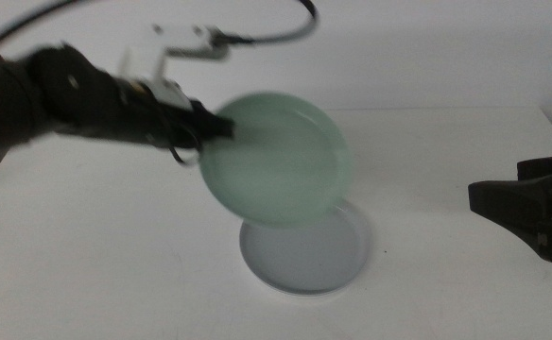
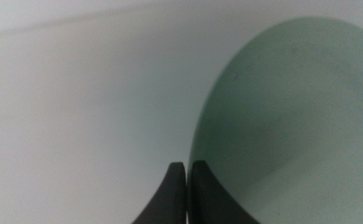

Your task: Stack the three bowls on top of each other.

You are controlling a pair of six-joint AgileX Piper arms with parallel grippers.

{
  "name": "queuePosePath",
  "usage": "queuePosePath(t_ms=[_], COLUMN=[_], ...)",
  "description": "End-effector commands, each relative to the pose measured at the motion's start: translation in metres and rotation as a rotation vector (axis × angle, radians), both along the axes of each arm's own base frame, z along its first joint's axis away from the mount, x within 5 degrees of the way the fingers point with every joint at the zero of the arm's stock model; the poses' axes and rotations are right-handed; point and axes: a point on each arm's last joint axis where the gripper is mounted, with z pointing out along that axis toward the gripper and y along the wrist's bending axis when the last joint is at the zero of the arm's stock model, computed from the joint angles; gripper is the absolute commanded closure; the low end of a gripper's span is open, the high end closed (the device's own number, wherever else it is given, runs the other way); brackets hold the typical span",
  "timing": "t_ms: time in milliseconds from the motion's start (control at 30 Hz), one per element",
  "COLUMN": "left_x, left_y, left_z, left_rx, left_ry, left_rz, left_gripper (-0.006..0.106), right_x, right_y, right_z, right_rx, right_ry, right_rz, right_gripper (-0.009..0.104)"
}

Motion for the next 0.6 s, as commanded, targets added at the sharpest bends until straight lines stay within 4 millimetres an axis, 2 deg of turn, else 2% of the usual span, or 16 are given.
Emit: queuePosePath(t_ms=[0, 167, 433, 500, 567], left_x=[-0.015, -0.027, -0.019, -0.016, -0.014], left_y=[-0.013, -0.036, -0.051, -0.052, -0.052], left_z=[0.016, -0.022, -0.067, -0.074, -0.076], left_rx=[-0.078, -0.082, -0.057, -0.054, -0.053], left_ry=[-0.106, -0.082, 0.025, 0.026, 0.016], left_rz=[0.024, 0.027, 0.043, 0.06, 0.068], left_gripper=[0.1, 0.1, 0.1, 0.097, 0.089], right_x=[0.001, 0.001, 0.001, 0.001, 0.001], right_y=[0.0, 0.0, 0.0, 0.0, 0.0], right_z=[0.014, 0.014, 0.014, 0.014, 0.014], right_rx=[0.035, 0.035, 0.035, 0.035, 0.035], right_ry=[-0.08, -0.08, -0.08, -0.08, -0.08], right_rz=[-0.014, -0.014, -0.014, -0.014, -0.014], right_gripper=[0.043, 0.043, 0.043, 0.043, 0.043])
